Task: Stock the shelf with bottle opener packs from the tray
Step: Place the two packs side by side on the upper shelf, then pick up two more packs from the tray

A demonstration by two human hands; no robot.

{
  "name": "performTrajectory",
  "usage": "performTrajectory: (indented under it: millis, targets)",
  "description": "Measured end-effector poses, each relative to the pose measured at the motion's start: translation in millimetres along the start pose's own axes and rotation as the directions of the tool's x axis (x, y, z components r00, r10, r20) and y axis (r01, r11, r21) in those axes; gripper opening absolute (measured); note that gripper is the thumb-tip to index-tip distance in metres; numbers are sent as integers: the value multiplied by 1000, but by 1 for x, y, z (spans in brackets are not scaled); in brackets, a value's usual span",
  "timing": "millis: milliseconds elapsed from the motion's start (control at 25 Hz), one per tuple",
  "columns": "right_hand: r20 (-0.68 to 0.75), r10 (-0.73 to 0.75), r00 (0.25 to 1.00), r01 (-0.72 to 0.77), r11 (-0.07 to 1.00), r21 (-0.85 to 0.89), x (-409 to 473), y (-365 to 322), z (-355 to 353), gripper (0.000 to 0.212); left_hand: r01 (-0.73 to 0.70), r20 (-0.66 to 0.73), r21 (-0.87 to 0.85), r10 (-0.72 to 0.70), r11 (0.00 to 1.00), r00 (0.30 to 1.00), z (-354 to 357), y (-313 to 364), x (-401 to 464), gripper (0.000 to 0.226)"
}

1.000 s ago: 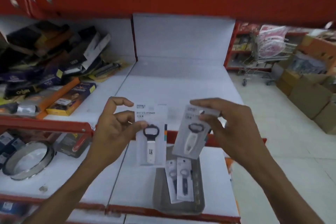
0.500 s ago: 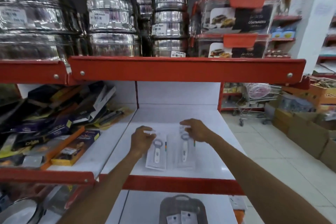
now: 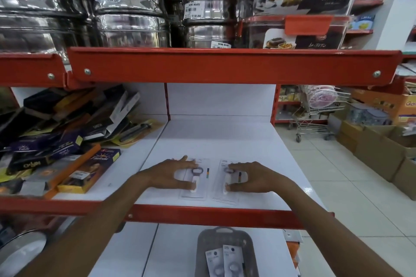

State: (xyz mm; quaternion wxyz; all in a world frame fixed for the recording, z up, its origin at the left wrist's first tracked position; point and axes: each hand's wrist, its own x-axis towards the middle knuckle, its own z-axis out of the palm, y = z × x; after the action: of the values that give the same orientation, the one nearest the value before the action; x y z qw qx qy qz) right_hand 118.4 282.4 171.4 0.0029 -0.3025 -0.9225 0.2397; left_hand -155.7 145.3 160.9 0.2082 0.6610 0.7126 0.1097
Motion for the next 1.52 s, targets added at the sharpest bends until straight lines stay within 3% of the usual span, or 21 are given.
performTrajectory:
  millis: [400, 1040, 1160, 1240, 1360, 1520]
  targets:
    - [19, -6, 1000, 4, 996, 86, 0, -7, 13, 86, -14, -54, 18, 15, 1000, 998, 5, 19, -13, 80]
    - [43, -36, 998, 37, 999, -10, -14, -14, 14, 87, 38, -44, 65, -36, 997, 998, 8, 37, -29, 80]
    - [-52, -69, 996, 68, 998, -7, -32, -21, 11, 85, 13, -75, 66, -7, 998, 997, 11, 39, -39, 80]
    - [-266, -149, 952, 145, 989, -34, -54, -27, 11, 79, -10, -182, 86, 26, 996, 983, 14, 43, -52, 82]
    - [-533, -300, 791, 232, 953, -193, -93, -32, 25, 68, -84, -370, 164, 140, 983, 918, 29, 56, -81, 83]
    - [-616, -538, 575, 357, 843, -403, -129, -10, 73, 47, -193, -515, 359, 367, 913, 774, 77, 70, -113, 69]
